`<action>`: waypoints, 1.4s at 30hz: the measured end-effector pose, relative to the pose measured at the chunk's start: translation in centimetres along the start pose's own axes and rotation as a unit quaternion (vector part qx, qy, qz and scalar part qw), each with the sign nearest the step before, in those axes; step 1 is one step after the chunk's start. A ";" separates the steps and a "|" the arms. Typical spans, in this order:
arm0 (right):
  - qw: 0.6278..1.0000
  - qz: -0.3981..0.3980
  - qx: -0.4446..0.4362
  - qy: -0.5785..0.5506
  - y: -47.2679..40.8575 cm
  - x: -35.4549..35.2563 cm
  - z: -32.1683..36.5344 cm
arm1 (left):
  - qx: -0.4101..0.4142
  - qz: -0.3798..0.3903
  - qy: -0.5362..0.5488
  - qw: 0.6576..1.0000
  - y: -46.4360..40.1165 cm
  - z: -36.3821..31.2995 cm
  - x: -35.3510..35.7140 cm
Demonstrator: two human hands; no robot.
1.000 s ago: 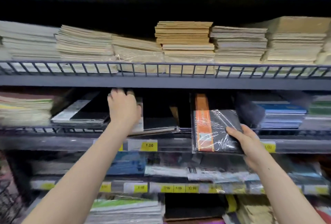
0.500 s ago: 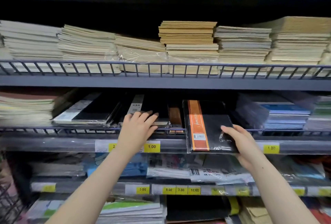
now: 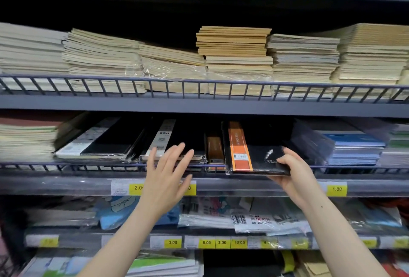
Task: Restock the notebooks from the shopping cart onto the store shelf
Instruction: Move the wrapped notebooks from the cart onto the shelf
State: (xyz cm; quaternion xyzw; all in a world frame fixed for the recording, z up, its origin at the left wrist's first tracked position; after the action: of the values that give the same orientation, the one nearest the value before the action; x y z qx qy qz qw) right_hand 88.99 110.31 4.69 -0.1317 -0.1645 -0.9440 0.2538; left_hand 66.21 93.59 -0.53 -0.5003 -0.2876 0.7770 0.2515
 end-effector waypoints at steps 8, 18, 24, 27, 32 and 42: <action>0.999 -0.016 -0.043 0.016 -2.4 2.2 0.4 | -0.055 -0.025 0.008 0.998 1.1 0.9 -0.2; 0.868 -0.170 -0.148 0.443 -4.2 5.0 -0.3 | -0.046 0.003 0.014 0.999 1.0 1.1 0.4; 0.766 -0.195 -0.218 0.572 -4.4 4.2 -1.6 | -0.062 -0.009 0.021 0.998 0.7 1.0 1.0; 0.751 -0.194 -0.221 0.592 -5.0 3.6 -1.7 | -0.067 -0.019 0.015 0.997 0.7 0.9 1.5; 0.742 -0.208 -0.225 0.597 -5.2 3.7 -2.0 | -0.105 0.007 0.046 0.993 0.1 0.4 0.8; 0.760 -0.040 -0.180 0.624 4.3 6.2 -1.1 | -0.093 0.141 0.181 0.969 1.2 -0.2 -10.1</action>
State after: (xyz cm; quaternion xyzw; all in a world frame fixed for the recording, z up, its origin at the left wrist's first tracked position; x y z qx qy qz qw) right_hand 85.89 103.68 6.85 0.4496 0.1983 -0.8390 0.2338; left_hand 70.07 85.91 4.92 -0.6893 -0.2346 0.6711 0.1396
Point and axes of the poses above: each hand's wrist, its own y-axis away from the middle knuckle, its own x-axis out of the palm, z = x × y, the point moved 2 cm from there along -y, towards the middle knuckle, and after that the axes turned 13 degrees about x, right-handed, at the moved point
